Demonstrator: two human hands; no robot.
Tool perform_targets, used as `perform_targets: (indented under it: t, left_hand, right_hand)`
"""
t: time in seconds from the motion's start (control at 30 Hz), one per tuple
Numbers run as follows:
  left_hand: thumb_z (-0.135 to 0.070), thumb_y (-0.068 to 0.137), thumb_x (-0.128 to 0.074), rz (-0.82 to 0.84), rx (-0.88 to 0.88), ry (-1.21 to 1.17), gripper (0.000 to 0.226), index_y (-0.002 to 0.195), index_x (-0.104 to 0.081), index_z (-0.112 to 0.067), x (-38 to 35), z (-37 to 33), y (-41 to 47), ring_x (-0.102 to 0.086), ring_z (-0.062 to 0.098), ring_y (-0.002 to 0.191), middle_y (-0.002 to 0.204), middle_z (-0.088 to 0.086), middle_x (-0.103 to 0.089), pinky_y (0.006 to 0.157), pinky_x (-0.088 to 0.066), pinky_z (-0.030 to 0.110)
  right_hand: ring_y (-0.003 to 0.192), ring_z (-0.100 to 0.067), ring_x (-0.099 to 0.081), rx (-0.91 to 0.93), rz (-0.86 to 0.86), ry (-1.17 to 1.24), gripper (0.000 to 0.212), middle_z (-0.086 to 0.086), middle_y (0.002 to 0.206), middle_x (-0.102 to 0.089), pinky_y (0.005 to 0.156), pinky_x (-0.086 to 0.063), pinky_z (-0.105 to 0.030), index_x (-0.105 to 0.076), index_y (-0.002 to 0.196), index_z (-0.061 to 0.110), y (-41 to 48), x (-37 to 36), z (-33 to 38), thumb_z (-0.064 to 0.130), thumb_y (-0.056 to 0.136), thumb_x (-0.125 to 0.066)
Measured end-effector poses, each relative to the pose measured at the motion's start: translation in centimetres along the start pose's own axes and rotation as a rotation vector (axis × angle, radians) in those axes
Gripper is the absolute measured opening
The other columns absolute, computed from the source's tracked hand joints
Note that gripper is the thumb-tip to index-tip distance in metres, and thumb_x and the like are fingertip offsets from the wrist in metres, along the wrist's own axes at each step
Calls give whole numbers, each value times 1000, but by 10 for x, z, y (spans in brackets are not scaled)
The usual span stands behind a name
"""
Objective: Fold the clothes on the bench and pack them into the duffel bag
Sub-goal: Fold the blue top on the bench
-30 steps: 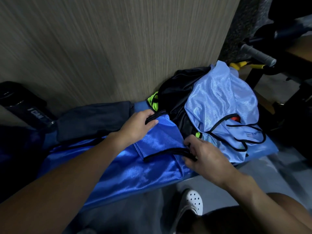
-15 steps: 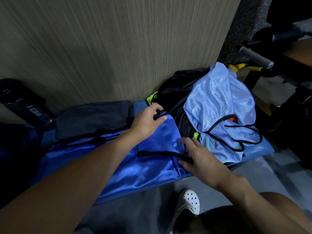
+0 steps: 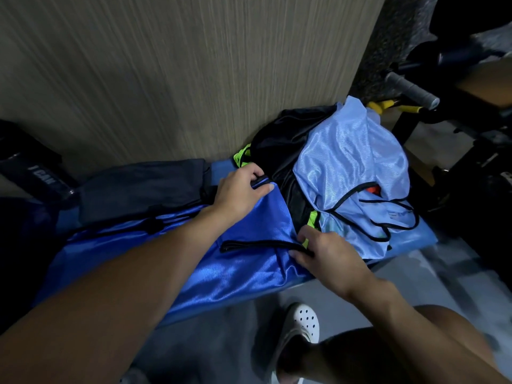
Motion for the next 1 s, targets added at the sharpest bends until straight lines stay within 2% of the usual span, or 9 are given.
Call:
perform_targets:
  t: [0.1, 0.27, 0.4, 0.47, 0.6, 0.77, 0.83, 0.9, 1.0]
  left_hand:
    - [-43, 86, -73, -68, -37, 16, 34, 110, -66, -20, 12, -9, -9, -61, 15, 95, 99, -5, -65, 89, -52, 39]
    - [-24, 91, -69, -194, 20, -124, 10, 87, -69, -15, 63, 7, -50, -58, 3, 68, 75, -8, -65, 71, -51, 27]
    - [-20, 96, -63, -329, 151, -165, 20, 79, -64, -9, 123, 58, -115, -58, 19, 64, 68, 5, -64, 67, -47, 36]
    - [-23, 97, -62, -411, 233, -109, 26, 75, -60, -11, 155, 91, -157, -49, 13, 57, 62, 1, -57, 65, -43, 38]
    - [-21, 96, -61, -536, 485, -1, 28, 70, -52, -18, 202, 149, -249, -52, 17, 60, 58, -7, -52, 63, -38, 32]
    - [-23, 92, -67, -638, 675, -179, 15, 87, -55, -14, 212, 193, -329, -56, 7, 56, 60, -4, -56, 53, -39, 17]
    - [-27, 92, -68, -664, 754, -255, 20, 94, -52, -14, 211, 207, -343, -55, 6, 56, 63, -3, -53, 52, -40, 16]
    - [-31, 92, -68, -665, 807, -263, 22, 89, -52, -15, 211, 217, -352, -54, 7, 61, 68, -2, -55, 52, -38, 16]
    - [-37, 88, -72, -690, 916, -337, 33, 83, -50, -13, 198, 230, -366, -54, 13, 66, 73, -1, -55, 57, -40, 21]
  right_hand:
    - [78, -21, -59, 21, -81, -60, 35, 8, 77, -54, 54, -32, -31, -47, 92, 28, 2, 11, 3, 62, 86, -56]
    - [82, -23, -63, 124, -162, -93, 30, 5, 82, -62, 58, -38, -33, -58, 87, 23, 9, 16, 38, 53, 88, -58]
    - [87, -27, -66, 233, -180, -146, 27, 3, 91, -66, 63, -46, -35, -60, 93, 23, 24, 13, 91, 49, 92, -52]
    - [90, -30, -65, 323, -165, -127, 23, 1, 99, -66, 67, -49, -39, -59, 104, 23, 38, 5, 133, 42, 94, -52]
    - [97, -23, -57, 532, 31, 65, 22, 0, 101, -57, 84, -49, -42, -58, 113, 16, 75, -38, 229, 26, 93, -59]
    - [108, -19, -52, 620, 234, 45, 27, 3, 111, -55, 92, -42, -30, -56, 119, 15, 111, -103, 324, 25, 94, -59]
    - [113, -21, -49, 641, 269, -1, 30, 0, 117, -57, 97, -41, -36, -56, 122, 16, 118, -121, 353, 26, 94, -59]
    - [119, -21, -45, 645, 288, -74, 36, 0, 122, -58, 102, -38, -40, -53, 129, 19, 125, -135, 375, 29, 94, -59]
    - [121, -22, -43, 610, 377, -110, 43, -6, 122, -55, 101, -39, -37, -49, 135, 24, 137, -159, 389, 31, 94, -61]
Point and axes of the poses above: each hand's wrist, its own y-axis towards the middle knuckle, its own x-axis out of the back of the hand, z = x × y, the point moved 9 cm from there along y, towards the middle knuckle
